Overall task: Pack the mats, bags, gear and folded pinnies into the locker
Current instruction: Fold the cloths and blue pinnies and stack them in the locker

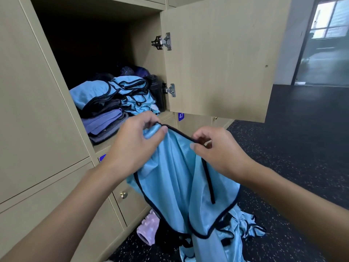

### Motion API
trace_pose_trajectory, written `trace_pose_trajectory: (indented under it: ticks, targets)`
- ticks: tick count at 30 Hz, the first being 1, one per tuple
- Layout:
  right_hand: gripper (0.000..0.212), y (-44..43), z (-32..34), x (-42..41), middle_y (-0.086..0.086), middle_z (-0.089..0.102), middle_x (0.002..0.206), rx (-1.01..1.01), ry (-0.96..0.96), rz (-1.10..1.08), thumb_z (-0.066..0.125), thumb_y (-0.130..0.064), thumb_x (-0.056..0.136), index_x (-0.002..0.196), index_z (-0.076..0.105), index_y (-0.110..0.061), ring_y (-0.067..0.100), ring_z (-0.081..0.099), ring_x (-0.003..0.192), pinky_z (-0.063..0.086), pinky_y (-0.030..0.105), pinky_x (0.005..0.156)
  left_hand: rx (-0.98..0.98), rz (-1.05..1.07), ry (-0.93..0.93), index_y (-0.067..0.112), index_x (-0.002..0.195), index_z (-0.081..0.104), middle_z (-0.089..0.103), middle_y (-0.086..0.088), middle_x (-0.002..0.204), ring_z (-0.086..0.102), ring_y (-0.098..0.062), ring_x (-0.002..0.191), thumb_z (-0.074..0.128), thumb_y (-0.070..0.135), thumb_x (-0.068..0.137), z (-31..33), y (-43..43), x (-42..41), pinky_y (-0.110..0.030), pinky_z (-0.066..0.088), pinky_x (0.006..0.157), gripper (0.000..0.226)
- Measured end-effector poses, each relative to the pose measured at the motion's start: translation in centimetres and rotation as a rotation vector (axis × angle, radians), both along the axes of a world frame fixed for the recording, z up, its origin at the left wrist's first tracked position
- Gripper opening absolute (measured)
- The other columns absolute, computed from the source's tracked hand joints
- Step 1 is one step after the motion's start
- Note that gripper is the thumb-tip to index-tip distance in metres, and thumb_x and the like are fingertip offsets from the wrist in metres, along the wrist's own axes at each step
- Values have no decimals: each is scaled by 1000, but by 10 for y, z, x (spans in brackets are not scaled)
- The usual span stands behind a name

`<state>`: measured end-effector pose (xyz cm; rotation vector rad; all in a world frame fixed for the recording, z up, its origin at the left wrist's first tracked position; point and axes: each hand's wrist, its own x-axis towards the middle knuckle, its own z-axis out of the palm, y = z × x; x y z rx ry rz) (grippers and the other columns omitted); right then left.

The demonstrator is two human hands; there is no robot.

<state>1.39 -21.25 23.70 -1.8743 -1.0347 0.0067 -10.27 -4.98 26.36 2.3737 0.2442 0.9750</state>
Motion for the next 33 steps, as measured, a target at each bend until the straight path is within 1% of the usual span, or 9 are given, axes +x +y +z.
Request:
trace_pose_trajectory:
  ticks: [3, 7, 9, 13, 16, 18, 21, 26, 33]
  targets:
    - [14, -2, 3, 0, 5, 68, 80, -4, -14, -33, 66, -13, 91, 79, 63, -19, 6, 49, 63, 43, 22, 63, 102, 169, -54, 20, 81, 59, 62, 10, 74, 58, -8, 74, 69, 26, 90, 4, 9, -4, -21, 42, 66, 15]
    - [14, -3, 7, 0, -1, 64, 75, 13, -22, -58, 64, -12, 92, 80, 63, -19, 4, 46, 58, 40, 18, 58, 134, 319, 15, 24, 85, 60, 62, 15, 77, 61, -15, 75, 68, 31, 89, 3, 17, -6, -35, 46, 68, 11]
    - [15, -3, 8, -1, -1, 61, 67, 25, -19, -43, 63, -10, 92, 79, 63, -17, 3, 43, 52, 37, 17, 53, 135, 261, 65, 29, 97, 65, 65, 20, 90, 63, -10, 85, 71, 32, 87, 2, 13, -7, -30, 45, 76, 12]
    - [11, 2, 6, -6, 8, 68, 72, 28, 4, 33, 64, -5, 88, 81, 67, -12, 3, 41, 51, 34, 19, 50, 0, -120, 256, 27, 128, 65, 64, 24, 121, 57, 11, 112, 79, 37, 81, -9, -12, -1, -11, 40, 99, 50]
    - [8, 4, 5, -7, 9, 71, 76, 42, 22, 62, 66, -3, 86, 82, 68, -10, 4, 47, 56, 39, 21, 56, -49, -197, 270, 20, 97, 77, 75, 8, 84, 67, -3, 79, 77, 22, 86, -23, -17, 10, -28, 52, 80, 11]
    - [5, 3, 4, -6, 8, 71, 82, 43, 10, 70, 68, -5, 86, 86, 69, -9, 4, 53, 64, 40, 14, 62, -57, -154, 222, 16, 82, 74, 68, -5, 73, 53, -8, 62, 73, 20, 89, -25, -12, 13, -32, 45, 63, 8]
    - [21, 0, 2, -3, -4, 62, 98, 59, -30, 31, 74, -12, 85, 102, 62, -16, -2, 54, 86, 37, 3, 74, -86, -119, 139, 18, 85, 73, 69, -1, 76, 57, -14, 65, 69, 18, 92, -17, -3, 11, -30, 46, 65, 8]
    - [9, -7, 7, -6, -3, 61, 78, 33, 4, 105, 70, -7, 88, 82, 64, -11, -7, 49, 59, 39, 8, 60, -89, -119, 111, 20, 83, 73, 70, 2, 76, 56, -3, 64, 69, 20, 92, -7, 4, 4, -19, 44, 61, 10]
    - [18, -5, 7, -11, -10, 58, 60, 63, 132, 205, 62, 1, 90, 80, 54, -12, 1, 42, 49, 36, 15, 50, -152, -231, 169, 22, 79, 72, 71, 1, 77, 58, -2, 63, 69, 29, 89, -6, -1, 0, -18, 46, 59, 12]
